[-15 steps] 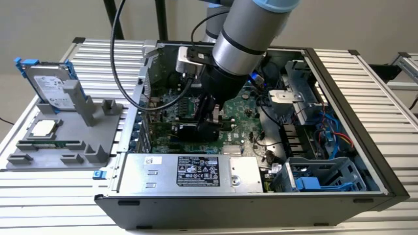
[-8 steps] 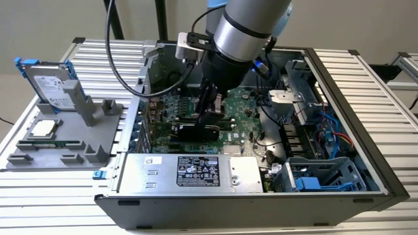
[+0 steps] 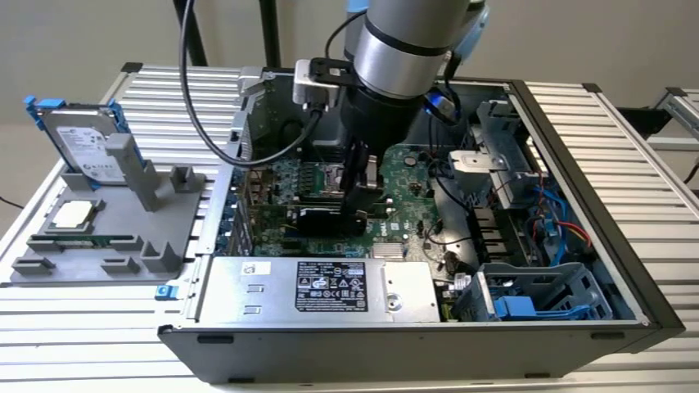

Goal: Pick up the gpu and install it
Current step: 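Insert the gpu into the slot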

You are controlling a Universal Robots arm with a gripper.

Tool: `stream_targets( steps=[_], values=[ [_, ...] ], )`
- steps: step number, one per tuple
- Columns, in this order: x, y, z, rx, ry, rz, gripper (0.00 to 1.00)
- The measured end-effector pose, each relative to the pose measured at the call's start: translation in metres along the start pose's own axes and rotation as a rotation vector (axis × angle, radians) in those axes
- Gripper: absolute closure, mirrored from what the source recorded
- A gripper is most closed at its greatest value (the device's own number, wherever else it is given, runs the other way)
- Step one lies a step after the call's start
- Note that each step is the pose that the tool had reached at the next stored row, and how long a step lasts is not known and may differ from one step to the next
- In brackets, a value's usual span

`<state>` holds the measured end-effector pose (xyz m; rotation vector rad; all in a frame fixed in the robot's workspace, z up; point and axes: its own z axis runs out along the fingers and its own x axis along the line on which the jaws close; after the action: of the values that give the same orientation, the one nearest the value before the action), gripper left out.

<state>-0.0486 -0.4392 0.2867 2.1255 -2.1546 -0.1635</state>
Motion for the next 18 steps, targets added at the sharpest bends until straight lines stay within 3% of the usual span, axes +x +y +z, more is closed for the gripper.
stream_targets(
  steps=[6,11,12,18],
  values=[
    [0.0000,0.0016,-0.0094,0.0283,-0.0005,0.000,0.00],
    [0.0000,0.0022,-0.0100,0.0305,-0.0006,0.000,0.00],
    [0.0000,0.0022,-0.0101,0.0304,-0.0005,0.000,1.00],
    [0.0000,0.0022,-0.0101,0.0304,-0.0005,0.000,1.00]
  ],
)
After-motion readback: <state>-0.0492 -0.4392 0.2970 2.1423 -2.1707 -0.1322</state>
